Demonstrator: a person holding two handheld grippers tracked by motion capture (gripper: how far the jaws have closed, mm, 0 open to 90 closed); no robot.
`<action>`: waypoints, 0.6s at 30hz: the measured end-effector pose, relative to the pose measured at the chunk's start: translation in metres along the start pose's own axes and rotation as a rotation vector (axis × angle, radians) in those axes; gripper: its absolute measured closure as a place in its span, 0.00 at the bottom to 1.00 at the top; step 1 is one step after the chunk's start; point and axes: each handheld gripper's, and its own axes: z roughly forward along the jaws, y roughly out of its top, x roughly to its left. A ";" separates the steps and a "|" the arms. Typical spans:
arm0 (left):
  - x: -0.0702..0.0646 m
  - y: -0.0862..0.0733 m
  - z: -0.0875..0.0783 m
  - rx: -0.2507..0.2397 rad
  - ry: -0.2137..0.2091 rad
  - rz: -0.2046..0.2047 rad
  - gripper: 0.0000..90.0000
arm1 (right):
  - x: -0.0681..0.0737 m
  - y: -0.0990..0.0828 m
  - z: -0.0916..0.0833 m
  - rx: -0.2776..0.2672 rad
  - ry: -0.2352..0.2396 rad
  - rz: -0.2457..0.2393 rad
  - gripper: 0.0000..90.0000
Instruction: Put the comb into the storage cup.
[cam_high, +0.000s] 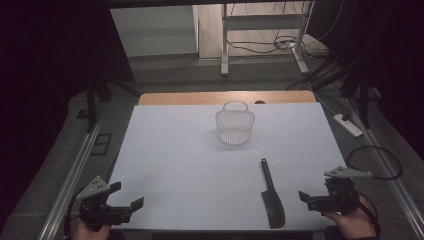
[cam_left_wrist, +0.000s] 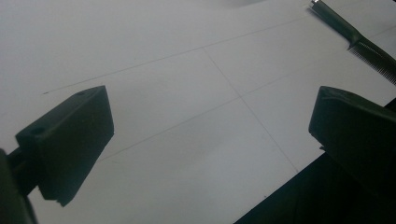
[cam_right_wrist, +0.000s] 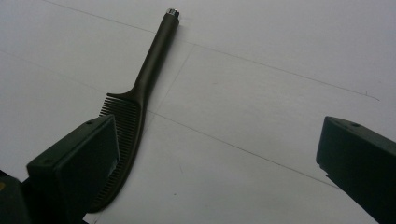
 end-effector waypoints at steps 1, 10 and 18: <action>0.000 0.000 0.000 0.001 -0.001 0.000 0.01 | 0.000 0.000 0.000 0.000 0.000 0.000 0.00; -0.001 0.000 0.001 0.007 0.005 0.011 0.01 | 0.002 0.001 0.000 0.003 0.002 -0.026 0.00; -0.001 0.000 0.001 0.008 0.008 0.011 0.01 | 0.007 0.005 0.002 0.021 0.026 -0.086 0.00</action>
